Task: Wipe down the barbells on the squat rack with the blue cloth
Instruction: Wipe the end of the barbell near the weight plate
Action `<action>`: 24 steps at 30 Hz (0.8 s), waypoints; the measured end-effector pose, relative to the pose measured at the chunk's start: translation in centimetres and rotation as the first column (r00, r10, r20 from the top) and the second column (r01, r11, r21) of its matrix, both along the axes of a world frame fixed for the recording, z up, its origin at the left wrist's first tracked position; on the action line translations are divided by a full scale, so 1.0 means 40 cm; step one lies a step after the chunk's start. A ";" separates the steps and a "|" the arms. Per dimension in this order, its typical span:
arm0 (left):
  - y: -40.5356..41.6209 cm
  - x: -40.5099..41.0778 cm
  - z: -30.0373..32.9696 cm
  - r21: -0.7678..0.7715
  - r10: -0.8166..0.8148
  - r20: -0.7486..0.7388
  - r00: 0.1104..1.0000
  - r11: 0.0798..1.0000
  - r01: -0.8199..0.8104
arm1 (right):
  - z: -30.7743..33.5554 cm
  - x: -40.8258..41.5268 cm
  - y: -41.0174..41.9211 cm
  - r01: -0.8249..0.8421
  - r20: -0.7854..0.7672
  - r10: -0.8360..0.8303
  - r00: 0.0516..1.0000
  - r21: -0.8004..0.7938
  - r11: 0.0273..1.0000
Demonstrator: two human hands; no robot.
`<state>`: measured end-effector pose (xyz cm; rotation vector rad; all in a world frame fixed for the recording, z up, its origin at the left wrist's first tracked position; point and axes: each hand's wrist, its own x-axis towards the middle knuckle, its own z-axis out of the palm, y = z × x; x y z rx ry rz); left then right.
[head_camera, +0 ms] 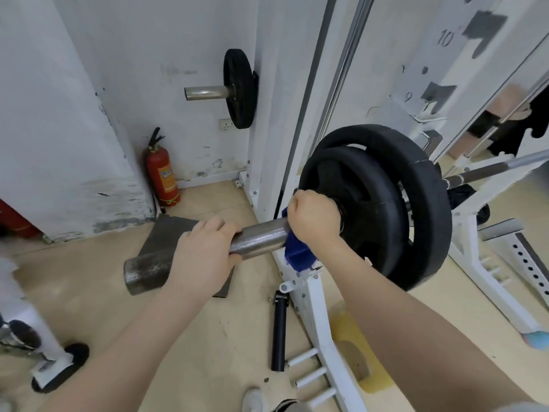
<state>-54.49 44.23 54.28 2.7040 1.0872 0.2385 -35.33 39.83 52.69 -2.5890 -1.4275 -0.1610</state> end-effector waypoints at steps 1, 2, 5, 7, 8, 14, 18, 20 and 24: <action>-0.002 0.001 0.000 -0.004 0.013 0.005 1.000 1.000 -0.013 | 0.000 -0.029 0.010 -0.051 0.009 0.051 0.999 -0.008 0.999; -0.003 0.002 0.000 -0.013 0.027 0.009 1.000 1.000 -0.026 | -0.002 -0.062 0.017 -0.112 0.009 0.112 0.994 -0.006 0.994; -0.002 0.003 -0.002 -0.035 0.052 0.009 0.999 0.998 -0.051 | -0.028 -0.129 0.011 -0.327 0.014 0.327 0.945 0.098 0.940; -0.002 0.001 -0.005 -0.045 0.060 0.023 0.998 0.997 -0.059 | -0.039 -0.118 -0.012 -0.412 0.033 0.411 0.911 0.130 0.902; -0.002 0.001 -0.006 -0.050 0.057 0.026 0.998 0.997 -0.056 | -0.041 -0.096 -0.021 -0.420 0.055 0.417 0.907 0.101 0.902; 0.013 -0.024 0.003 -0.244 0.061 0.169 0.984 0.970 -0.018 | -0.003 -0.091 0.019 -0.058 0.022 0.059 0.998 -0.031 0.998; 0.043 -0.085 0.044 -0.384 0.100 0.299 0.949 0.923 0.023 | -0.024 -0.273 0.034 -0.267 -0.047 0.273 0.961 0.096 0.959; 0.058 -0.130 0.055 -0.351 0.139 0.292 0.946 0.936 -0.029 | -0.034 -0.335 0.019 -0.364 -0.058 0.389 0.920 0.246 0.898; 0.094 -0.227 0.033 -0.361 0.230 0.241 0.943 0.923 -0.132 | -0.032 -0.224 0.021 -0.317 0.029 0.316 0.948 0.106 0.943</action>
